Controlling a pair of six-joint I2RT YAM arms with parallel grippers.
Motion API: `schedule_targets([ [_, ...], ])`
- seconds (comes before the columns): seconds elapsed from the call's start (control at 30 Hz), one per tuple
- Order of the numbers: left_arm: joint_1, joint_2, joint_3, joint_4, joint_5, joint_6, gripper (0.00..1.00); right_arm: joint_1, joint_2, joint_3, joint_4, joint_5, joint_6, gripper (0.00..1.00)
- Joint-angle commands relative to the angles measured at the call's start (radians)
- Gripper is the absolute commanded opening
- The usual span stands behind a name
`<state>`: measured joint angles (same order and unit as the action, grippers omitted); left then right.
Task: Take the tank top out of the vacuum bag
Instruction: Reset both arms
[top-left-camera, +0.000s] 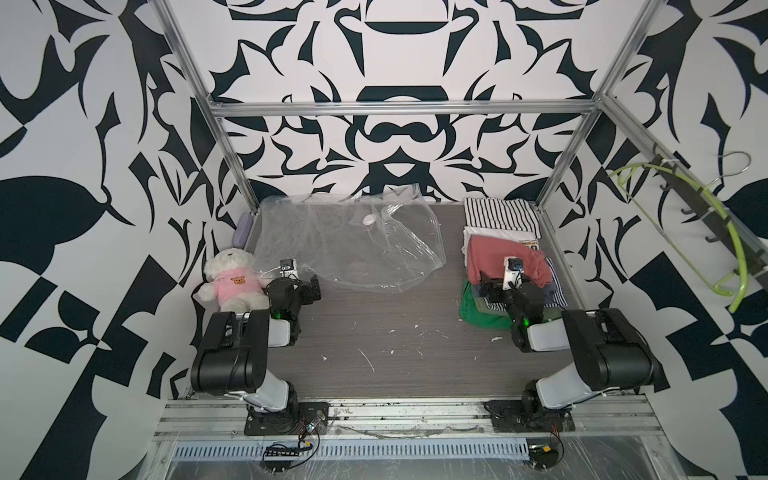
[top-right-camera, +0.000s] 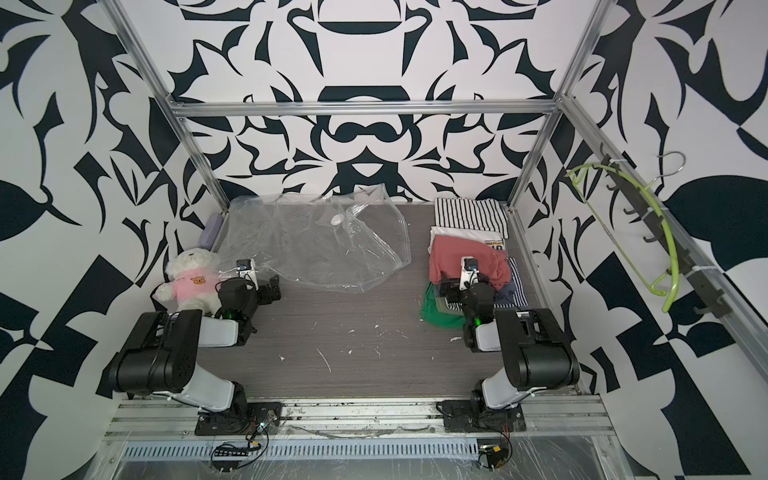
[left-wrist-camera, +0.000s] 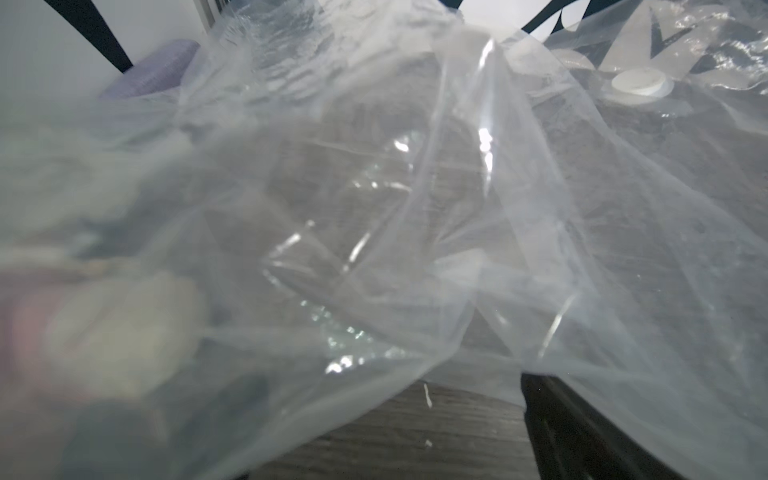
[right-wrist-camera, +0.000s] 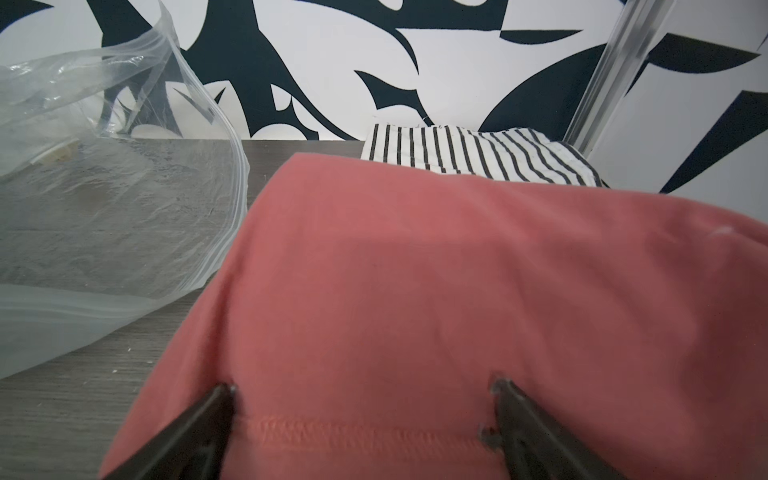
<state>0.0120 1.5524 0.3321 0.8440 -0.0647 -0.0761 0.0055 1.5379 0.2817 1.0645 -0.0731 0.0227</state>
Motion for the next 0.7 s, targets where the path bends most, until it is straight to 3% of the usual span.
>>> schedule_targets([
  [0.0, -0.005, -0.005, 0.06, 0.01, 0.025, 0.009, 1.0, -0.012, 0.012, 0.096, -0.207, -0.001, 0.009, 1.0],
  [0.03, -0.008, 0.008, 0.045, 0.066, 0.016, 0.009, 1.0, -0.012, 0.014, 0.094, -0.192, -0.002, 0.01, 1.0],
  [0.13, -0.009, -0.018, 0.058, -0.002, 0.018, 0.009, 1.0, -0.011, 0.008, 0.096, -0.211, 0.001, 0.009, 1.0],
  [0.67, -0.015, -0.009, 0.058, 0.013, 0.02, 0.021, 1.0, -0.012, 0.01, 0.092, -0.202, 0.001, 0.008, 1.0],
])
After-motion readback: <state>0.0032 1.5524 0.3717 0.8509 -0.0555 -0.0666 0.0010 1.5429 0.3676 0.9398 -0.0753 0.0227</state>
